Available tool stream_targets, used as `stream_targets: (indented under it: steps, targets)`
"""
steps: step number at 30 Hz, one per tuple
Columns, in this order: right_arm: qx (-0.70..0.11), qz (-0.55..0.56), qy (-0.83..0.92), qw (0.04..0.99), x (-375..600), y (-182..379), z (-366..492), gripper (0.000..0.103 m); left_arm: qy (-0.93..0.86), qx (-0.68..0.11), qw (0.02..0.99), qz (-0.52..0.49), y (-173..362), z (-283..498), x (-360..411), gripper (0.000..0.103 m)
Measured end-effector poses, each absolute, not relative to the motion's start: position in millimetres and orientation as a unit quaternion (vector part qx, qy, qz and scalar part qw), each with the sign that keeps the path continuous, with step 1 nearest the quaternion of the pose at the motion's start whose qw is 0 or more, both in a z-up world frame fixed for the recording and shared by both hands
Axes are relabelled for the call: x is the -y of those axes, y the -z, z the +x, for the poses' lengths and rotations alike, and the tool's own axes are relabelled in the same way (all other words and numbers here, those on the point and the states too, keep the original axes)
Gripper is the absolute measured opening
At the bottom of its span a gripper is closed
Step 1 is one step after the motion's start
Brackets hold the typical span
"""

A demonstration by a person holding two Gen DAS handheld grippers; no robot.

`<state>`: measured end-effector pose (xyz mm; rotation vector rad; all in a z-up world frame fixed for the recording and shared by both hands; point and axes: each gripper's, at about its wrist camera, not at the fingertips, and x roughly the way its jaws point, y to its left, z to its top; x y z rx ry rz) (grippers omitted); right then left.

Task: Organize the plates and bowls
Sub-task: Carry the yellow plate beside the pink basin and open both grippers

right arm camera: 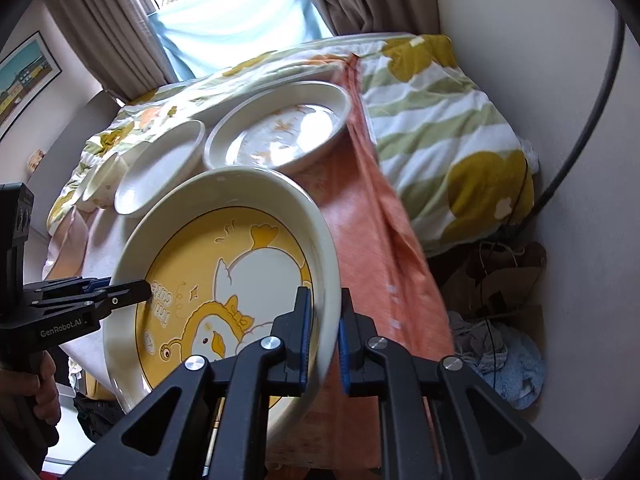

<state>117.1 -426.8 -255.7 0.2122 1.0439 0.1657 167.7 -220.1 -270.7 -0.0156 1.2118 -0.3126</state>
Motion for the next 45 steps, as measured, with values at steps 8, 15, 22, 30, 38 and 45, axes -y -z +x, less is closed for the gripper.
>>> stream_targets:
  steps: [8,15,22,30,38,45]
  targets:
    - [-0.492,0.071,-0.129,0.858,360,240,127,0.011,0.106,-0.550,0.827,-0.046,248,154,135,0.020]
    - [-0.499,0.069,-0.162,0.848,278,248,137,0.011,0.079,-0.551,0.829,-0.062,254,150,54,0.020]
    - [-0.514,0.070,-0.170,0.838,207,269,140,0.011,0.065,-0.565,0.820,-0.060,281,150,-12,0.020]
    - [-0.522,0.075,-0.161,0.834,175,289,136,0.011,0.074,-0.572,0.815,-0.055,299,149,-39,0.020]
    - [-0.521,0.076,-0.149,0.837,167,296,140,0.011,0.089,-0.565,0.819,-0.035,303,156,-45,0.020]
    - [-0.535,0.079,-0.133,0.830,166,298,141,0.011,0.091,-0.558,0.824,-0.027,302,155,-42,0.020]
